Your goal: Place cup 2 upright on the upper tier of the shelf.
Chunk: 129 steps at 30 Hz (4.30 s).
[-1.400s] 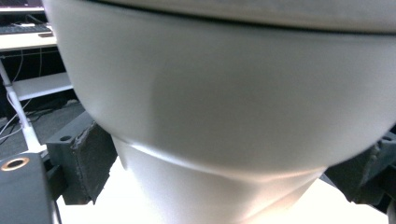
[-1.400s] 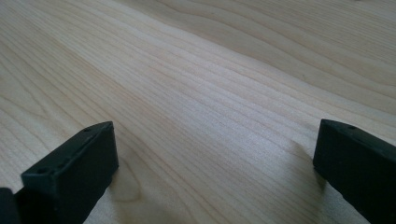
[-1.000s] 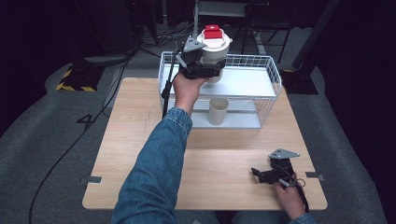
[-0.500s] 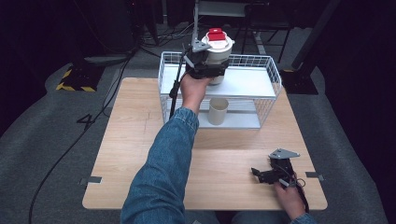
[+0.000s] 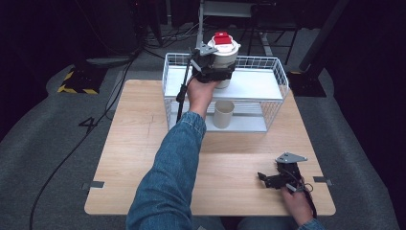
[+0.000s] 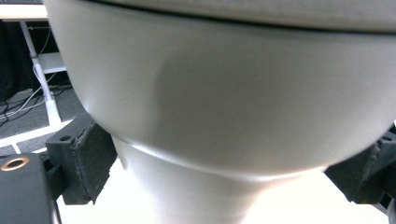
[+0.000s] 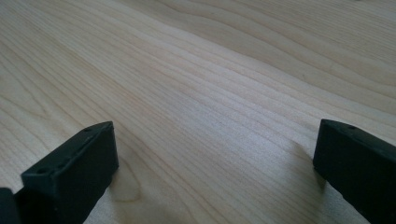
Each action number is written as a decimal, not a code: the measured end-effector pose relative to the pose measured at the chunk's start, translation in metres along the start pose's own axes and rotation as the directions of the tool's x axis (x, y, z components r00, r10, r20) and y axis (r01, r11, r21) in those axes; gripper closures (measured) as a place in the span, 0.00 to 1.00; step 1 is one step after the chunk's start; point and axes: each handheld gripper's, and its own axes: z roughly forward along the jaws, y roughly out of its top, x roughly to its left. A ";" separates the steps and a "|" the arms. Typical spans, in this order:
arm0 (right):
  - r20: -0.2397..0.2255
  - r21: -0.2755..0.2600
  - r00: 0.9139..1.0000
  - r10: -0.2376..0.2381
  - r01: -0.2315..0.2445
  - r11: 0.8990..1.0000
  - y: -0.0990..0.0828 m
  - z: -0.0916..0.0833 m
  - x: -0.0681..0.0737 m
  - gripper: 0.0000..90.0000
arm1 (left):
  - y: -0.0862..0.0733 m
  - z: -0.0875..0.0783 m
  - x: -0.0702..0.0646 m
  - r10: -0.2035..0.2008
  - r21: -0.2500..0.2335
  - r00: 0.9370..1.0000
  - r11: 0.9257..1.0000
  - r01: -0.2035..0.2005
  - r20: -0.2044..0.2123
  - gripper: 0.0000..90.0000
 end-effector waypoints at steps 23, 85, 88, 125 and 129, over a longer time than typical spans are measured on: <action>0.000 0.001 1.000 0.001 -0.001 1.000 0.000 0.000 0.000 0.00 | -0.004 0.003 -0.006 0.029 -0.006 0.999 1.000 -0.029 -0.017 0.10; -0.014 0.000 1.000 -0.014 0.014 1.000 0.000 0.001 0.000 0.00 | -0.058 -0.172 -0.042 0.127 0.052 0.992 0.990 -0.127 0.004 0.00; -0.017 0.000 1.000 -0.017 0.017 1.000 0.001 0.001 0.000 0.00 | -0.071 -0.185 -0.041 0.134 0.048 0.991 0.990 -0.133 -0.017 0.00; -0.023 0.000 0.999 -0.025 0.025 1.000 0.001 0.001 -0.001 0.00 | -0.256 -0.231 0.009 -0.028 0.325 0.989 0.943 0.075 -0.145 0.03; -0.023 0.000 0.999 -0.025 0.025 1.000 0.001 0.001 -0.001 0.00 | -0.265 -0.231 0.015 -0.017 0.365 0.985 0.928 0.080 -0.174 0.03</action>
